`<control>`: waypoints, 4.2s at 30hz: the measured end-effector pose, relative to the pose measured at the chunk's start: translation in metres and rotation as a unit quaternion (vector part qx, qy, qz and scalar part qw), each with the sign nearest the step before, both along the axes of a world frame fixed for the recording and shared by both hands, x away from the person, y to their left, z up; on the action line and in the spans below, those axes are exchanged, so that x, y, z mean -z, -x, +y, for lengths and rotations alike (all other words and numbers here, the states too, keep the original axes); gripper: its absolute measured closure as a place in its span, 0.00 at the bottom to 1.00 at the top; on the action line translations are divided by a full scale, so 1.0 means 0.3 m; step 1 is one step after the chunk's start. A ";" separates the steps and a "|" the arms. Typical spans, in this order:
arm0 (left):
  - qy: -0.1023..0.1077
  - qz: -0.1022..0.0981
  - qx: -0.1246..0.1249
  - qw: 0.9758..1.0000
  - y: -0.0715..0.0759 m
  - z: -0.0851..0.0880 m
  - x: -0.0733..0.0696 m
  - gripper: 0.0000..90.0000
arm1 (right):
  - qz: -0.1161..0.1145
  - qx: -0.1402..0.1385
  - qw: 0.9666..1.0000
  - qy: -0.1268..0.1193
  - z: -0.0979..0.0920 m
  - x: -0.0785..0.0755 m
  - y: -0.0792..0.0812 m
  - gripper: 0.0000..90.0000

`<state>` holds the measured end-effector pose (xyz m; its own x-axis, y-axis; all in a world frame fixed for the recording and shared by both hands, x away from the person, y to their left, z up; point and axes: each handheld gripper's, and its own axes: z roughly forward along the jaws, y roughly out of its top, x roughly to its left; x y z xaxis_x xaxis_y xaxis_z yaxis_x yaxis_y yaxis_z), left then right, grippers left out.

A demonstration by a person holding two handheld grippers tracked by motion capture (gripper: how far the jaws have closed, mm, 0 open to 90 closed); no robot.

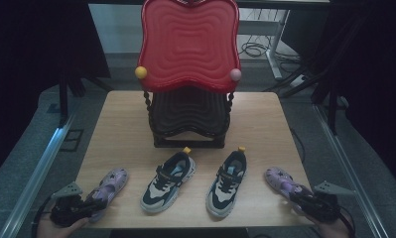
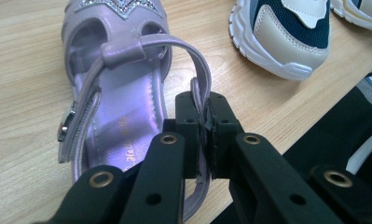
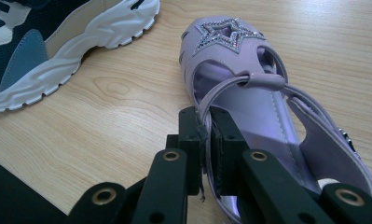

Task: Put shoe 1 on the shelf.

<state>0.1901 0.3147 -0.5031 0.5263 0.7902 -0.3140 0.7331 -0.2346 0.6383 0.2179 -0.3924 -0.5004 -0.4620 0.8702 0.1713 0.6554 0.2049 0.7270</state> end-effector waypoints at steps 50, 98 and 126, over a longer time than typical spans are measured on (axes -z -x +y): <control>0.091 -0.095 -0.042 0.990 -0.037 0.012 -0.141 0.96 | -0.098 0.055 0.987 -0.112 0.042 -0.078 -0.009 0.95; 0.129 -0.169 0.000 0.977 -0.216 -0.218 -0.278 0.96 | -0.165 -0.027 0.971 -0.168 0.425 -0.226 -0.180 0.95; 0.118 -0.176 0.024 0.977 -0.290 -0.340 -0.297 0.96 | -0.170 -0.046 0.967 -0.183 0.571 -0.245 -0.247 0.95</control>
<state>0.2771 0.2128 -0.4141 0.6691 0.6892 -0.2779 0.4509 -0.0793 0.8891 0.2920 -0.2212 -0.4268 -0.6180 0.7328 0.2849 0.3579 -0.0605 0.9318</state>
